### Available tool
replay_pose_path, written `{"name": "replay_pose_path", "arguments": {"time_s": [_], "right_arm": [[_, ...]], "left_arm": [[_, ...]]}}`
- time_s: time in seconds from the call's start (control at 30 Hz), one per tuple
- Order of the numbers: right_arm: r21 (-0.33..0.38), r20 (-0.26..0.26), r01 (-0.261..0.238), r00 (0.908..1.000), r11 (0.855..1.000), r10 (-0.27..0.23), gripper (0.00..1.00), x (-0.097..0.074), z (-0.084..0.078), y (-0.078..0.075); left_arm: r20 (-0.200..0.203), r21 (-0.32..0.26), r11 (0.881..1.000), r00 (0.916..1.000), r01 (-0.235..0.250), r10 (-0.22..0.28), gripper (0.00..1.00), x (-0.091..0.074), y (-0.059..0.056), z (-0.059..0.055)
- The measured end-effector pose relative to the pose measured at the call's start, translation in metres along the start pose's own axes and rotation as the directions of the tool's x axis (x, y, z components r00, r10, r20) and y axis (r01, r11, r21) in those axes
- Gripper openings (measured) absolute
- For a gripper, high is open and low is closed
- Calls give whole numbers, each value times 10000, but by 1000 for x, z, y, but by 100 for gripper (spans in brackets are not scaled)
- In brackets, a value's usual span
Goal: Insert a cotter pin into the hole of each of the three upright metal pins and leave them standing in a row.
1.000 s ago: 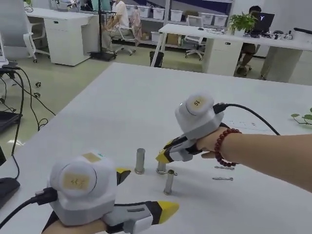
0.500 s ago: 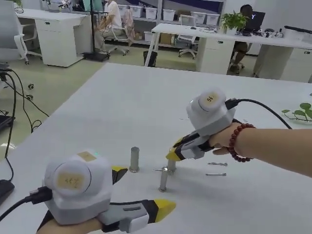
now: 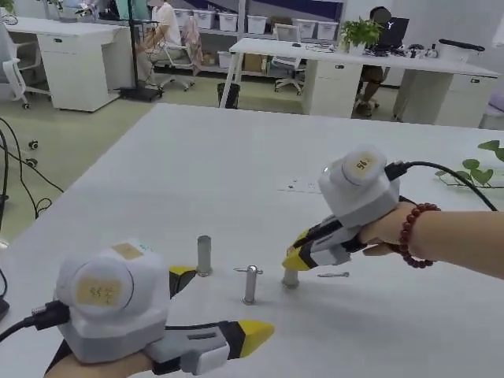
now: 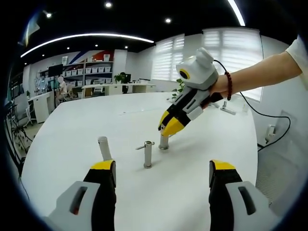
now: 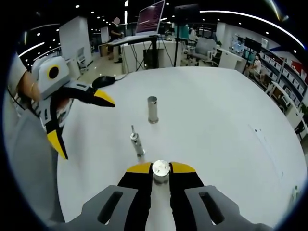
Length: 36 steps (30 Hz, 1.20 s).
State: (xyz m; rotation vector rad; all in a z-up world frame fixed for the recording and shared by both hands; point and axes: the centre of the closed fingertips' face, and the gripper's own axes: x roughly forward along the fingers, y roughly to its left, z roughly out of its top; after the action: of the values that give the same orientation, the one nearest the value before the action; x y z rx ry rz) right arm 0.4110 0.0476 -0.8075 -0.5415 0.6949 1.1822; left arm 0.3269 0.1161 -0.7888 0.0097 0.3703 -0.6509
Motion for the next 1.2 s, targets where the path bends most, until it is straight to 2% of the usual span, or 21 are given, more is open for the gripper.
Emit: {"name": "replay_pose_path", "arguments": {"time_s": [0.27, 0.63, 1.13, 1.2], "right_arm": [[-220, 113, -329, 9994, 9992, 332, 13, -11, -9, 28], [-86, 254, -383, 9989, 9992, 386, 13, -12, -19, 55], [-65, 225, -313, 9993, 9995, 315, 13, -10, -33, 60], [130, 344, -323, 9989, 9994, 319, 13, -10, -33, 60]], "left_arm": [[-56, 79, 10000, 10000, 18, -18, 78, -4, -6, -3], [33, 233, 9997, 10000, -58, 57, 79, -7, -11, 0], [12, 246, 9997, 10000, 46, -46, 79, -6, -21, -2], [12, 260, 9997, 10000, 45, -46, 79, -6, -22, -1]]}}
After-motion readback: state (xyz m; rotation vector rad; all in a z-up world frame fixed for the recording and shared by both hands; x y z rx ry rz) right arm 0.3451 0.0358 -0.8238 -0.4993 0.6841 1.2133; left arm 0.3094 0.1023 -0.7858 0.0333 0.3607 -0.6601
